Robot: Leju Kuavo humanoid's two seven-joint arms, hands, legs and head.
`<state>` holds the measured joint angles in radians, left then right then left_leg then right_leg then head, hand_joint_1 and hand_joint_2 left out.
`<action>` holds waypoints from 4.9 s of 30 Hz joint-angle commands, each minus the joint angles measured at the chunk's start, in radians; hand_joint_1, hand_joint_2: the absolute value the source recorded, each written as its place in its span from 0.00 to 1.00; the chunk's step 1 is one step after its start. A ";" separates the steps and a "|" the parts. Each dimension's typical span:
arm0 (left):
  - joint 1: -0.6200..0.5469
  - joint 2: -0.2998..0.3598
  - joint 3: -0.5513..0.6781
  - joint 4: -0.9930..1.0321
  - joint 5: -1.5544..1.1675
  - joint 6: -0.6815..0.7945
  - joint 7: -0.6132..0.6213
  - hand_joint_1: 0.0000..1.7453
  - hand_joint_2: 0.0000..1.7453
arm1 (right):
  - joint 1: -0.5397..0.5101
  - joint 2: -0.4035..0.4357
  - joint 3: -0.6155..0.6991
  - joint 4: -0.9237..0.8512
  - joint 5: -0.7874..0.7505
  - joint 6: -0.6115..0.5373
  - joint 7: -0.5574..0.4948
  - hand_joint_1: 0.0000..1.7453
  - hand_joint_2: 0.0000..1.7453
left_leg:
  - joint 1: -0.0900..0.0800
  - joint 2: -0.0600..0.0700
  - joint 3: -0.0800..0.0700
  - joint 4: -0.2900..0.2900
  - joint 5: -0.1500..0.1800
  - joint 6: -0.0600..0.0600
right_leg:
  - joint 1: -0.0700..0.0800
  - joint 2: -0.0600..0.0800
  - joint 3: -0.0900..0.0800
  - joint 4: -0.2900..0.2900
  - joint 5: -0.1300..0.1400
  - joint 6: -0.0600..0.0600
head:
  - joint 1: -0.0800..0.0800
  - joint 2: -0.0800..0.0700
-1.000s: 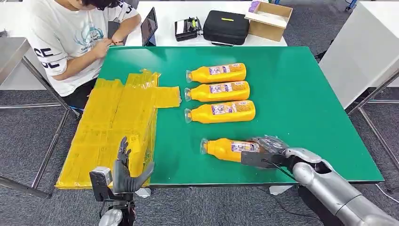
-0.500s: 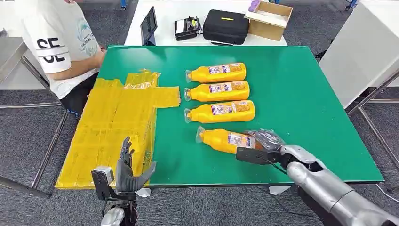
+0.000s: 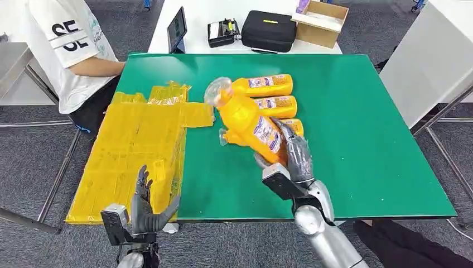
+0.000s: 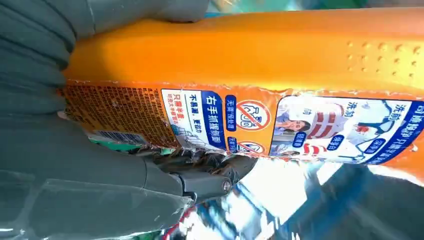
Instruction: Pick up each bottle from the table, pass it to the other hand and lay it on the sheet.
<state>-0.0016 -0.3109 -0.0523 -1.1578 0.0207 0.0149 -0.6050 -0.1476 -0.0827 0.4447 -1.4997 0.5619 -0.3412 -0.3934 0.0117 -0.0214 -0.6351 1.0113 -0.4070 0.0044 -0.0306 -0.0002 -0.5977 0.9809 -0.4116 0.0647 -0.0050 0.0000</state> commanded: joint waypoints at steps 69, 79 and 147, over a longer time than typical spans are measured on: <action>-0.052 0.133 -0.299 -0.030 0.203 -0.415 0.159 0.00 1.00 | -0.023 0.339 0.192 0.705 0.047 0.026 -0.266 1.00 1.00 | 0.000 0.002 0.003 -0.001 -0.001 0.000 | 0.000 0.000 0.003 -0.001 -0.001 -0.003 | 0.000 0.000; -0.062 0.129 -0.301 -0.023 0.205 -0.418 0.159 0.00 1.00 | -0.029 0.344 0.201 0.727 0.047 0.034 -0.268 1.00 1.00 | 0.000 0.002 0.004 -0.001 -0.002 0.000 | 0.001 0.000 0.004 -0.001 -0.001 -0.003 | 0.000 0.000; -0.132 0.093 -0.250 0.043 0.367 -0.502 0.175 1.00 1.00 | -0.055 0.350 0.364 0.890 0.146 0.141 -0.229 1.00 1.00 | 0.001 0.002 0.004 0.000 -0.002 0.000 | 0.002 -0.004 0.002 -0.001 -0.002 -0.005 | 0.000 0.000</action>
<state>-0.0481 -0.1961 -0.2533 -1.1517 0.3849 -0.4562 -0.4360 -0.2229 0.2701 0.7107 -0.7027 0.6821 -0.2632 -0.6313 0.0117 -0.0147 -0.6345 1.0109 -0.4072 0.0039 -0.0305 0.0018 -0.6019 0.9808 -0.4108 0.0636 -0.0046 0.0000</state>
